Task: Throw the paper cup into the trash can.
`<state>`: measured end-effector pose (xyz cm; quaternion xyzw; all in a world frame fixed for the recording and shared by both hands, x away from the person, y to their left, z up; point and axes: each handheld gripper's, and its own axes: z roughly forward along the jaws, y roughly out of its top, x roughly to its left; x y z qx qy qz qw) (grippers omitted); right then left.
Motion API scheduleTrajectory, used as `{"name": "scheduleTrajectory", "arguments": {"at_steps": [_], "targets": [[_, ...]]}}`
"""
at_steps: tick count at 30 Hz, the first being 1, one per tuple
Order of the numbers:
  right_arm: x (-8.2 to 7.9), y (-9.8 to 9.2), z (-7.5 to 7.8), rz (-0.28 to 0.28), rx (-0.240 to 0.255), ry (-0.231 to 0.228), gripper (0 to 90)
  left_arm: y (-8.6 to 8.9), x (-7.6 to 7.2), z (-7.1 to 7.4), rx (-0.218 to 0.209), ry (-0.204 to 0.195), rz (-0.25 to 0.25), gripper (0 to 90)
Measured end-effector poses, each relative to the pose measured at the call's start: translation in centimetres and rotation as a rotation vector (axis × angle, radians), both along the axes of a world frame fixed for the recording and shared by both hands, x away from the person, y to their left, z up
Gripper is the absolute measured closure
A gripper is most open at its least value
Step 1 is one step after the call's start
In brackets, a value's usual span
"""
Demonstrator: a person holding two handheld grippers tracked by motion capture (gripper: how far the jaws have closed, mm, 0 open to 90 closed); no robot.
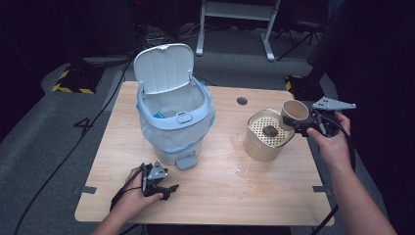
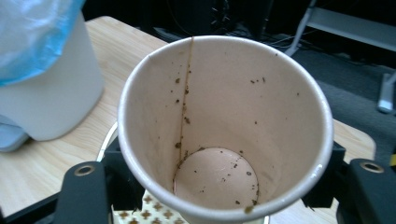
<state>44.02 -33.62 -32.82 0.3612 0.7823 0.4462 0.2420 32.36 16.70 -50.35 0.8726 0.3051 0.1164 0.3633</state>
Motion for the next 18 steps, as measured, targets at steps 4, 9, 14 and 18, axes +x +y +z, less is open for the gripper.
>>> {"name": "scheduleTrajectory", "arguments": {"at_steps": [4,9,14,18], "targets": [[-0.2,0.2,0.2,0.016,0.021,0.019,32.0,0.0,0.0,0.0,-0.001,0.000,-0.001,28.5],[-0.5,0.5,0.3,0.021,0.018,0.026,32.0,0.0,0.0,0.0,-0.001,0.001,0.000,28.4],[-0.8,0.9,0.5,0.026,0.013,0.025,31.9,0.0,0.0,0.0,-0.001,0.001,0.000,28.4],[-0.8,1.2,0.7,0.031,0.006,0.022,31.8,0.0,0.0,0.0,-0.002,0.001,0.000,28.4]]}}
